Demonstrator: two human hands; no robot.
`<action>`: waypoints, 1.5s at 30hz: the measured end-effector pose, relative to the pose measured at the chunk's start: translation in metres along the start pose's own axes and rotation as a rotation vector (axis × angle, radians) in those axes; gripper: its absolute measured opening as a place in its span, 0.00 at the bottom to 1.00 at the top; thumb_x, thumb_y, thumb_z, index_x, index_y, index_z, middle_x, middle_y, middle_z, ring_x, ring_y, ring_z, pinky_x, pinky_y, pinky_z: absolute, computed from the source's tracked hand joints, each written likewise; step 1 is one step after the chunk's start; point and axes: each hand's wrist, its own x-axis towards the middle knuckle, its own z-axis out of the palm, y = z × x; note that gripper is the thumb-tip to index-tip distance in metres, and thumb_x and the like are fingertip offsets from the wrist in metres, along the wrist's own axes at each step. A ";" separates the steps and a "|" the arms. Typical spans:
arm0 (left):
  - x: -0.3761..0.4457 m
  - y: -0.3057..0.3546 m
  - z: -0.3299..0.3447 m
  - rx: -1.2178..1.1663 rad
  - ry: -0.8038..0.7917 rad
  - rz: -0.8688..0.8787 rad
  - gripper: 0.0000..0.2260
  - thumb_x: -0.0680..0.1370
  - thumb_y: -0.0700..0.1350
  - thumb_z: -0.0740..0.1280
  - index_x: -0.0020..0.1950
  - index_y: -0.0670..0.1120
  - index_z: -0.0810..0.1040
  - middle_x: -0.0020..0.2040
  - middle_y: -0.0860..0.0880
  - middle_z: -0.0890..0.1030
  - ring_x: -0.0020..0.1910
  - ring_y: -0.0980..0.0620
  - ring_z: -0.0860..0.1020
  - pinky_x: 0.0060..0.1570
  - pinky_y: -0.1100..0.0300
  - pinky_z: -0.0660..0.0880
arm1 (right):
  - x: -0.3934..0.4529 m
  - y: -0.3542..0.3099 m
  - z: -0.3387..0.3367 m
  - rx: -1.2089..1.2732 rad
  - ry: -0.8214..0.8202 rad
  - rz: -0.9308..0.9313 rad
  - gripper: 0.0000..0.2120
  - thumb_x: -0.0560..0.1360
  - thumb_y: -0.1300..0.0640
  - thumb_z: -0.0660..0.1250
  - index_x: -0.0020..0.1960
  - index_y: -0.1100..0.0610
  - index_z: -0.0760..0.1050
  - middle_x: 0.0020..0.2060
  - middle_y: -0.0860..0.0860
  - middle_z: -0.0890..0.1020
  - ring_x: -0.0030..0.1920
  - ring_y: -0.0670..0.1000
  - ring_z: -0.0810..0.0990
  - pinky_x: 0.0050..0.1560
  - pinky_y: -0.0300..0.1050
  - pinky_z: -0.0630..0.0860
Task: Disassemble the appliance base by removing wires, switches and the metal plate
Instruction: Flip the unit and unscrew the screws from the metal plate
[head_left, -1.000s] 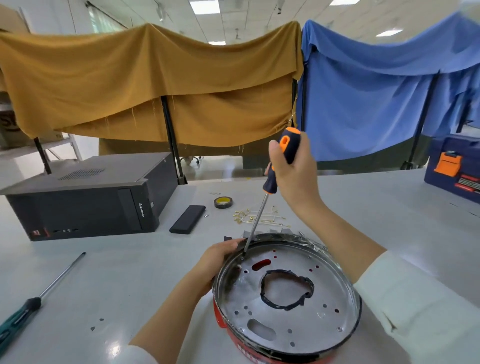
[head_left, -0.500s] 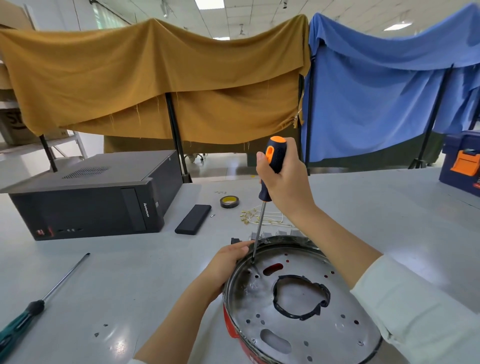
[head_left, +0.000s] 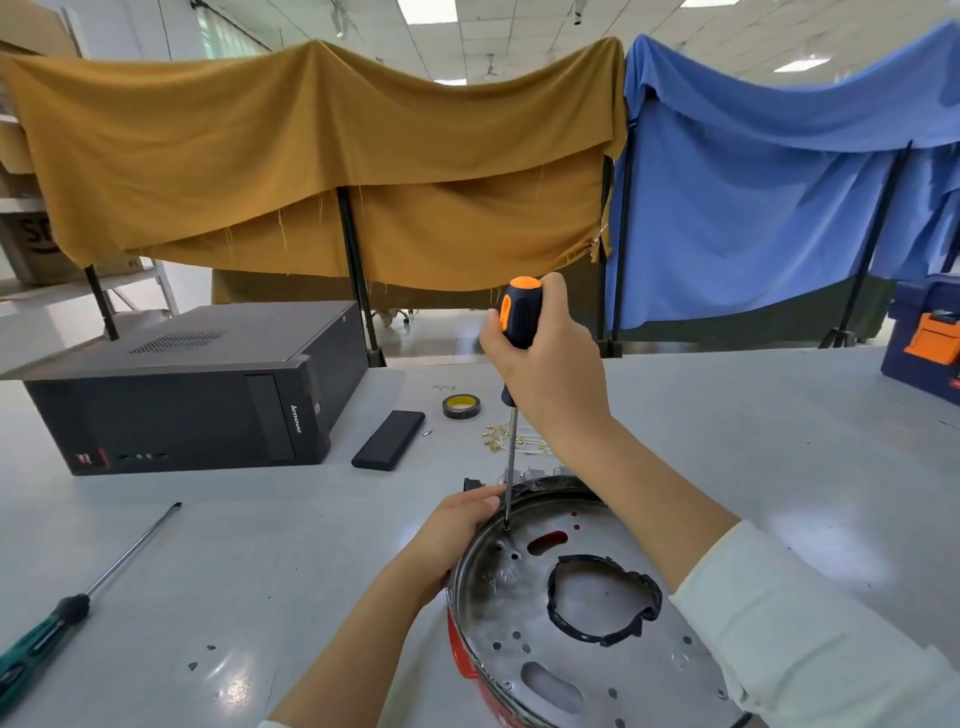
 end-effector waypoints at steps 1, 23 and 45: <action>0.000 0.000 0.000 0.008 -0.001 0.001 0.15 0.81 0.39 0.55 0.59 0.48 0.80 0.51 0.46 0.84 0.52 0.47 0.82 0.52 0.55 0.77 | 0.001 -0.001 0.001 -0.028 0.002 0.005 0.13 0.76 0.47 0.63 0.48 0.51 0.60 0.31 0.47 0.73 0.29 0.47 0.73 0.24 0.38 0.63; 0.002 -0.001 0.002 0.115 0.006 0.031 0.17 0.82 0.41 0.53 0.57 0.53 0.81 0.53 0.48 0.83 0.55 0.48 0.80 0.61 0.48 0.73 | 0.022 -0.013 -0.002 0.552 -0.296 0.491 0.07 0.72 0.60 0.66 0.44 0.55 0.67 0.36 0.57 0.74 0.27 0.47 0.73 0.29 0.37 0.74; 0.003 0.000 0.003 0.210 0.013 0.054 0.16 0.82 0.43 0.55 0.57 0.55 0.80 0.54 0.54 0.83 0.55 0.54 0.80 0.60 0.56 0.73 | 0.024 -0.011 0.008 0.700 -0.152 0.548 0.09 0.70 0.64 0.64 0.36 0.56 0.65 0.27 0.52 0.68 0.24 0.49 0.65 0.24 0.39 0.66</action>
